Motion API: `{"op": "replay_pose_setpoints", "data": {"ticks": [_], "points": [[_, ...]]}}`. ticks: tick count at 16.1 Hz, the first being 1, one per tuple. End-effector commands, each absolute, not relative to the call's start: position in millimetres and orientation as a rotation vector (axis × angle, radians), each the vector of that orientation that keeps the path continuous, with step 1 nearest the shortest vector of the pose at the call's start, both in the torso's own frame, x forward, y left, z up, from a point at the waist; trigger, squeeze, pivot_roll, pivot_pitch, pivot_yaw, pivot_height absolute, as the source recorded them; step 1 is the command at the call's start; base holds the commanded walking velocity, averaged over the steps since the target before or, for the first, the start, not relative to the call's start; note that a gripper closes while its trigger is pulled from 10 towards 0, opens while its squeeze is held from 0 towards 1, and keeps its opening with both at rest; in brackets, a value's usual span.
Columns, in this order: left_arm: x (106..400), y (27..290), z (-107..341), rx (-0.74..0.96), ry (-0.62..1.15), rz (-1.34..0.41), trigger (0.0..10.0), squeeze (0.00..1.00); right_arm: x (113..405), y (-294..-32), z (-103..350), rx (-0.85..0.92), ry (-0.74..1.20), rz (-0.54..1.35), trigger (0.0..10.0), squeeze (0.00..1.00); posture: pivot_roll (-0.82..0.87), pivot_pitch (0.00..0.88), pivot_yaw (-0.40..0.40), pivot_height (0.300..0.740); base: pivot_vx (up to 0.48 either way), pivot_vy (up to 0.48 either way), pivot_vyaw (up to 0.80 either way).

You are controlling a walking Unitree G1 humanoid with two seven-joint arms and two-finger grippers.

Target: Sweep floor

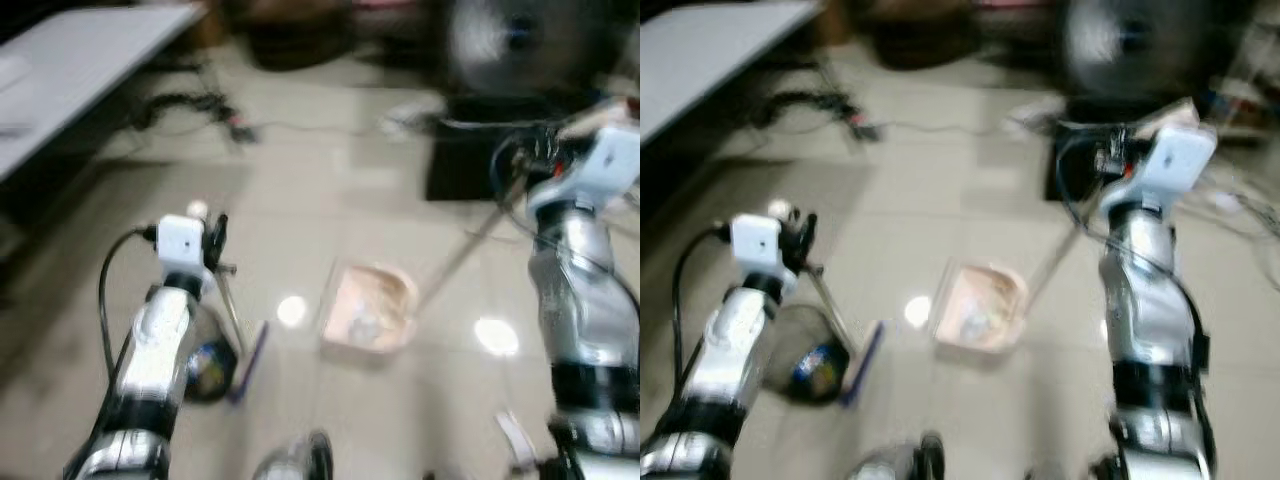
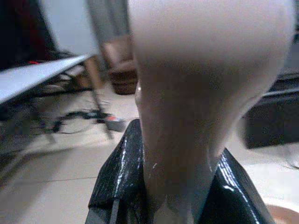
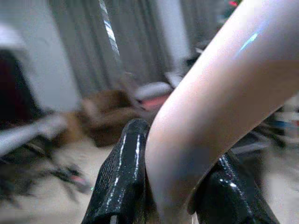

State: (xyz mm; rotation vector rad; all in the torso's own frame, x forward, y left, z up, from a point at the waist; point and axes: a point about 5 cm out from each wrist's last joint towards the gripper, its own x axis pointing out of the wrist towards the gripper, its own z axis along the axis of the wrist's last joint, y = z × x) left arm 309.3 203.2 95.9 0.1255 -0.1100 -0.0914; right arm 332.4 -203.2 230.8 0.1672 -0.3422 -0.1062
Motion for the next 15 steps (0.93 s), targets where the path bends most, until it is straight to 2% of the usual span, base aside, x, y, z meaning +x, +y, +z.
{"op": "replay_pose_setpoints", "data": {"ticks": [1, 5, 12, 14, 15], "points": [[309, 203, 102, 0.146, -0.114, -0.092, 10.0, 0.0, 329, -198, 256, 0.244, -0.422, -0.074, 10.0, 0.0, -0.05, 0.0, 0.14, 0.74, 0.0, 0.0, 0.8], [298, 199, 118, 0.15, -0.131, -0.086, 10.0, 0.0, 335, -192, 286, 0.289, -0.42, -0.034, 10.0, 0.0, -0.03, 0.0, 0.114, 0.74, 0.0, 0.0, 0.8], [290, 201, 126, 0.155, -0.134, -0.032, 10.0, 0.0, 346, -185, 286, 0.31, -0.368, -0.022, 10.0, 0.0, -0.01, 0.0, 0.079, 0.74, 0.0, 0.0, 0.8], [290, 202, 127, 0.167, -0.131, -0.033, 10.0, 0.0, 348, -185, 286, 0.313, -0.369, -0.031, 10.0, 0.0, 0.0, 0.0, 0.08, 0.74, 0.272, 0.0, 0.8], [290, 203, 127, 0.168, -0.129, -0.031, 10.0, 0.0, 348, -184, 286, 0.314, -0.369, -0.032, 10.0, 0.0, 0.0, 0.0, 0.08, 0.74, 0.296, 0.0, 0.0]]}}
